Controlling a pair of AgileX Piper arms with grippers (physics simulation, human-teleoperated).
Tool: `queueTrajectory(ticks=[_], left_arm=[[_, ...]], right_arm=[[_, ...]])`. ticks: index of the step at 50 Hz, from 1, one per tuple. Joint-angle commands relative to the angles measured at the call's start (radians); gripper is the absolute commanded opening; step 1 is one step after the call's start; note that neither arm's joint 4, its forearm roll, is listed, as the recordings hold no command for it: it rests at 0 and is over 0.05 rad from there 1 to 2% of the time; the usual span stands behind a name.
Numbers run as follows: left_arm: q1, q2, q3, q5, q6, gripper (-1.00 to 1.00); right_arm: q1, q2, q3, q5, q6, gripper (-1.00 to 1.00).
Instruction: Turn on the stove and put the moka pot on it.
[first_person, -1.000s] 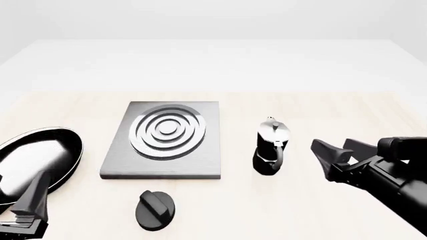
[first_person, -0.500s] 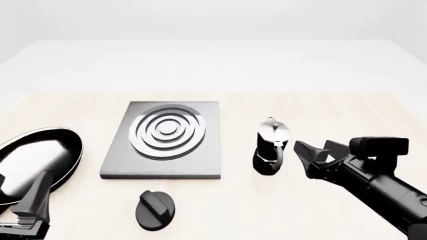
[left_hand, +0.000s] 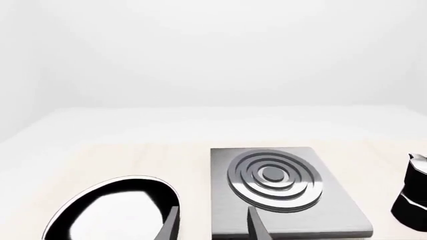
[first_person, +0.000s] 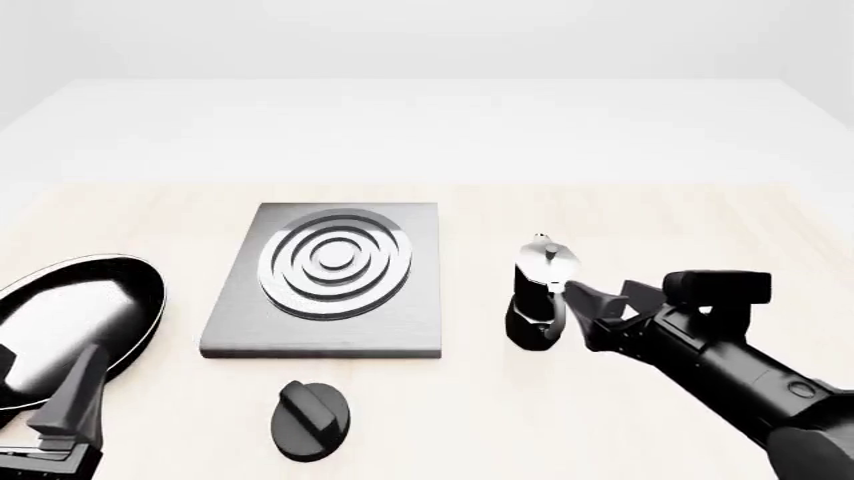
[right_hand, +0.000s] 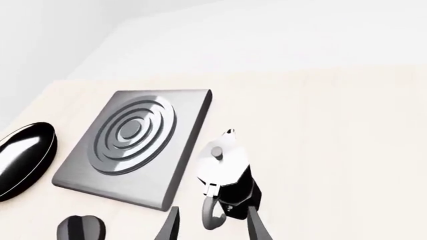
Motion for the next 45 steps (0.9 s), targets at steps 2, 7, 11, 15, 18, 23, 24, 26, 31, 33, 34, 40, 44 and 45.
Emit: queueTrajectory(ticks=[2,7,11,15,18,23,24,26,31,33,34,40,44,45], left_arm=[[0.001,0.000,0.000,-0.003,-0.007,1.00],[0.001,0.000,0.000,-0.002,-0.009,1.00],[0.000,0.000,0.001,-0.002,-0.011,1.00],[-0.002,0.000,0.000,0.000,-0.013,1.00],[-0.003,0.000,0.002,-0.001,-0.013,1.00],[-0.006,0.000,0.002,-0.001,-0.013,1.00],[-0.007,0.000,0.001,0.000,-0.012,1.00],[-0.008,0.000,0.002,-0.001,-0.011,1.00],[-0.009,0.000,0.003,0.000,-0.010,1.00],[-0.009,0.000,0.003,0.001,-0.009,1.00],[-0.009,0.000,0.003,0.001,-0.009,1.00],[-0.012,0.000,0.003,0.002,-0.008,1.00],[-0.013,0.000,0.004,0.002,-0.008,1.00],[-0.013,0.000,0.004,0.002,-0.008,1.00]], right_arm=[[0.010,0.067,-0.010,-0.048,0.008,1.00],[0.013,0.095,-0.018,-0.058,0.001,1.00],[0.017,0.118,-0.017,-0.075,0.004,1.00],[0.021,0.138,-0.012,-0.091,0.010,1.00],[0.024,0.150,-0.008,-0.102,0.017,1.00],[0.043,0.174,-0.011,-0.117,0.027,1.00],[0.046,0.179,-0.010,-0.123,0.028,1.00],[0.048,0.198,-0.008,-0.139,0.024,1.00],[0.054,0.221,-0.009,-0.158,0.030,1.00],[0.057,0.228,-0.010,-0.165,0.032,1.00],[0.058,0.232,-0.010,-0.169,0.033,1.00],[0.066,0.259,-0.019,-0.187,0.034,1.00],[0.064,0.274,-0.023,-0.198,0.032,1.00],[0.063,0.279,-0.024,-0.201,0.032,1.00]])
